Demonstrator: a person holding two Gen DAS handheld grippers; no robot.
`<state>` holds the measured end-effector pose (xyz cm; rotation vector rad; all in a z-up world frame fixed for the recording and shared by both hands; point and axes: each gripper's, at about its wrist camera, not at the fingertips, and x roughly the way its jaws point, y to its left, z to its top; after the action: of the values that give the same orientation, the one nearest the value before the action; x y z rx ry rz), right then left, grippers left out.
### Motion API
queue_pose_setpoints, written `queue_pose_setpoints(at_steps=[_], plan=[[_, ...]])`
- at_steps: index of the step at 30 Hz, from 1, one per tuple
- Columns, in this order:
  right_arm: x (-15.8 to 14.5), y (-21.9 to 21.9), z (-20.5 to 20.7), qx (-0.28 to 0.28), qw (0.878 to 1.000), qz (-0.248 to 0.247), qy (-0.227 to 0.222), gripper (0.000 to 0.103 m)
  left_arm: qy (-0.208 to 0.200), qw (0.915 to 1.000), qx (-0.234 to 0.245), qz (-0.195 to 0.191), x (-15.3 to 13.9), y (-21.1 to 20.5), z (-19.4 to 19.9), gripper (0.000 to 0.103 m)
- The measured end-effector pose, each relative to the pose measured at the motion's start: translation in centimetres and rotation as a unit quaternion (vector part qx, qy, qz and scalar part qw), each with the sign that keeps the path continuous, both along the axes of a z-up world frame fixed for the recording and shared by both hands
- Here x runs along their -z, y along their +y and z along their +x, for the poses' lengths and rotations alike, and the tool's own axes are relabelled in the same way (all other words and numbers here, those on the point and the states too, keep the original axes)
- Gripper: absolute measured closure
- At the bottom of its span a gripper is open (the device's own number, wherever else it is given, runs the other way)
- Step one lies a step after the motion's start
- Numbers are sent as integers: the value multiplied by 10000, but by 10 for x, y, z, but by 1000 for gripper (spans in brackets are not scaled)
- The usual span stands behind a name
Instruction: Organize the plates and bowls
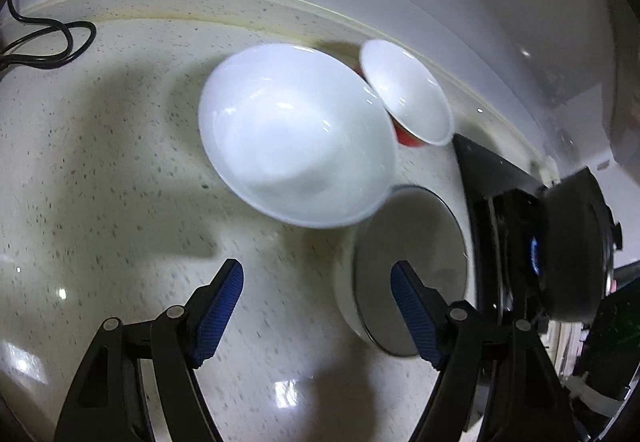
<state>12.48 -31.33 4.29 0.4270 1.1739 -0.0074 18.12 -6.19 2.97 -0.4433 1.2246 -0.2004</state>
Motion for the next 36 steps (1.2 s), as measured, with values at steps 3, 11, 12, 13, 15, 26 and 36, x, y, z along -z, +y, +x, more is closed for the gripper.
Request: queue_pose_setpoints(at_steps=[3, 11, 12, 13, 15, 26, 36], plan=[[6, 4, 7, -18, 9999, -134, 100, 29, 7, 10000, 28, 79, 6, 1, 4, 26], [17, 9, 14, -82, 9988, -410, 264, 29, -228, 9983, 141, 520, 14, -10, 12, 28], [18, 9, 15, -89, 9985, -458, 269, 29, -264, 9978, 163, 581, 14, -10, 13, 28], [19, 9, 16, -88, 9984, -484, 294, 29, -304, 9972, 186, 652, 14, -11, 13, 28], [24, 8, 19, -73, 9982, -492, 348, 29, -367, 9965, 222, 720, 14, -13, 14, 28], [32, 8, 23, -277, 9966, -640, 436, 48, -560, 9919, 520, 1019, 17, -45, 22, 47], [31, 15, 23, -517, 9972, -478, 246, 79, -783, 9833, 1172, 1151, 13, -76, 22, 90]])
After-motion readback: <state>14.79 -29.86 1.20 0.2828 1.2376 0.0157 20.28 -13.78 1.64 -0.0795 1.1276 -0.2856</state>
